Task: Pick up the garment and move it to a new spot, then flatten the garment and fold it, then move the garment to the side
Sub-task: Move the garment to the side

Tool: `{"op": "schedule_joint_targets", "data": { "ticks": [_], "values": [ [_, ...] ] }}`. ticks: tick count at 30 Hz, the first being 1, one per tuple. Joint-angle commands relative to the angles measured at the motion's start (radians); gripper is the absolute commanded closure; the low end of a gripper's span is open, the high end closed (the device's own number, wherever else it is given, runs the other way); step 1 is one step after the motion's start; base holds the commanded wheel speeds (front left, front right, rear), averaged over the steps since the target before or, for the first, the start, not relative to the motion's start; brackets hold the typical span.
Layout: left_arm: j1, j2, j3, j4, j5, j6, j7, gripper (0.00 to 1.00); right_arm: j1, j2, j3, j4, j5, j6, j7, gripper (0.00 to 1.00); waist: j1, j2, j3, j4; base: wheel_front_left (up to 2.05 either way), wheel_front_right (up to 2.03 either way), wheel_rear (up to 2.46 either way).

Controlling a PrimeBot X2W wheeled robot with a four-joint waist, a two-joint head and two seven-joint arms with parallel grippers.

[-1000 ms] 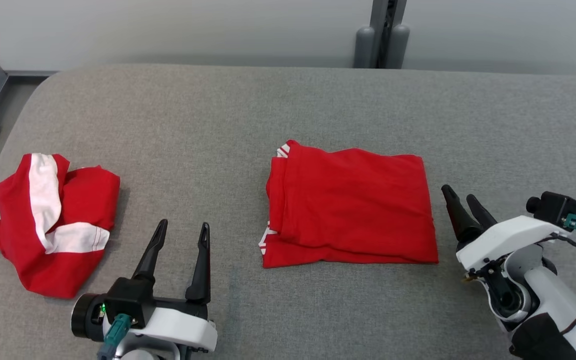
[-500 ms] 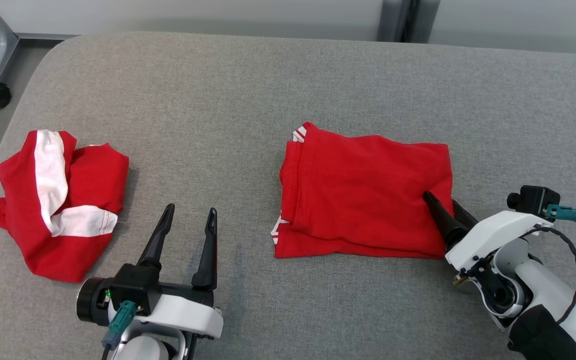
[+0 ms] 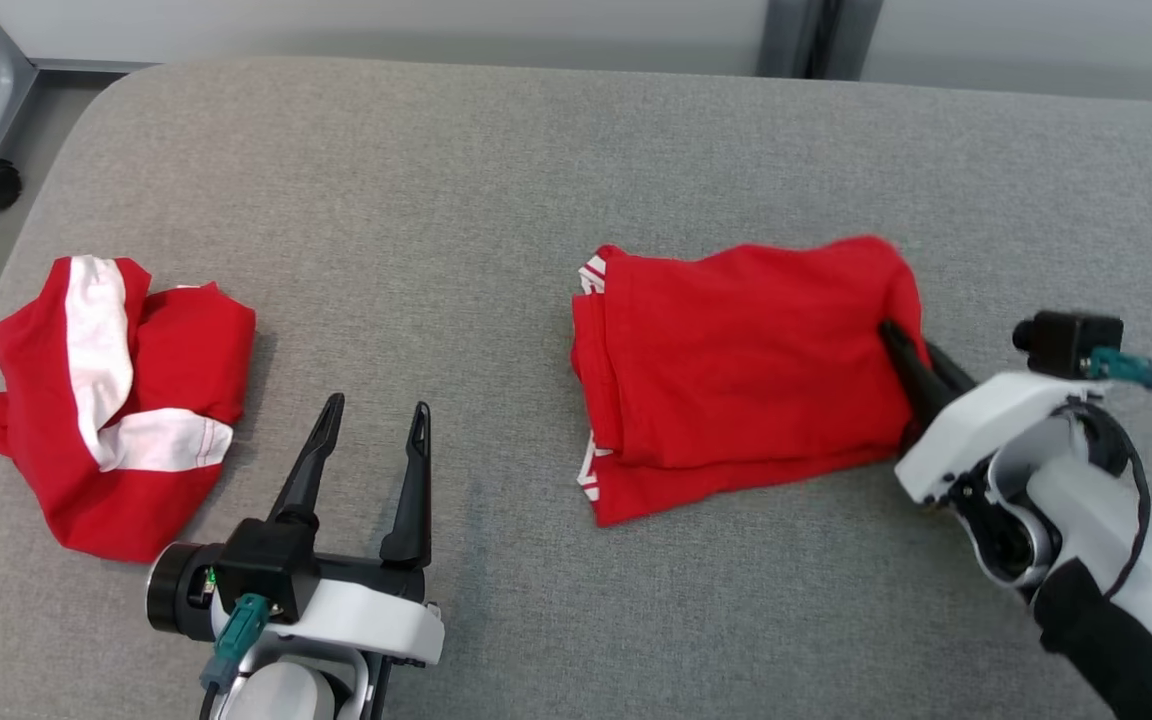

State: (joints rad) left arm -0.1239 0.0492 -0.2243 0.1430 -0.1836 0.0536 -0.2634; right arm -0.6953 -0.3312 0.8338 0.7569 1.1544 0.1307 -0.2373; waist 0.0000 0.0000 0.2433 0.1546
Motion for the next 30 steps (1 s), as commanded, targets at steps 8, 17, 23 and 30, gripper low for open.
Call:
{"op": "schedule_joint_targets", "data": {
  "ticks": [8, 17, 23, 30],
  "values": [
    [-0.042, 0.003, -0.002, -0.029, 0.021, -0.020, -0.001, 0.00, -0.182, -0.015, 0.008, 0.083, -0.255, 0.000, -0.030, 1.00, 0.0000, 0.0000, 0.046, -0.044, 0.00, 0.00, 0.00],
    [-0.102, 0.003, -0.009, -0.068, 0.058, -0.051, -0.001, 0.00, -0.255, -0.007, -0.199, 0.078, -0.486, 0.000, -0.030, 1.00, 0.0000, 0.0000, 0.125, -0.118, 0.00, 0.00, 0.00],
    [-0.153, 0.007, -0.017, -0.108, 0.104, -0.082, -0.001, 0.00, -0.260, 0.031, -0.369, 0.051, -0.617, 0.000, -0.030, 1.00, 0.0000, 0.0000, 0.186, -0.206, 0.00, 0.00, 0.00],
    [-0.190, 0.031, -0.023, -0.133, 0.141, -0.099, -0.001, 0.00, -0.237, 0.081, -0.513, 0.010, -0.712, 0.000, -0.030, 1.00, 0.0000, 0.0000, 0.229, -0.307, 0.00, 0.00, 0.00]
  ]
}}
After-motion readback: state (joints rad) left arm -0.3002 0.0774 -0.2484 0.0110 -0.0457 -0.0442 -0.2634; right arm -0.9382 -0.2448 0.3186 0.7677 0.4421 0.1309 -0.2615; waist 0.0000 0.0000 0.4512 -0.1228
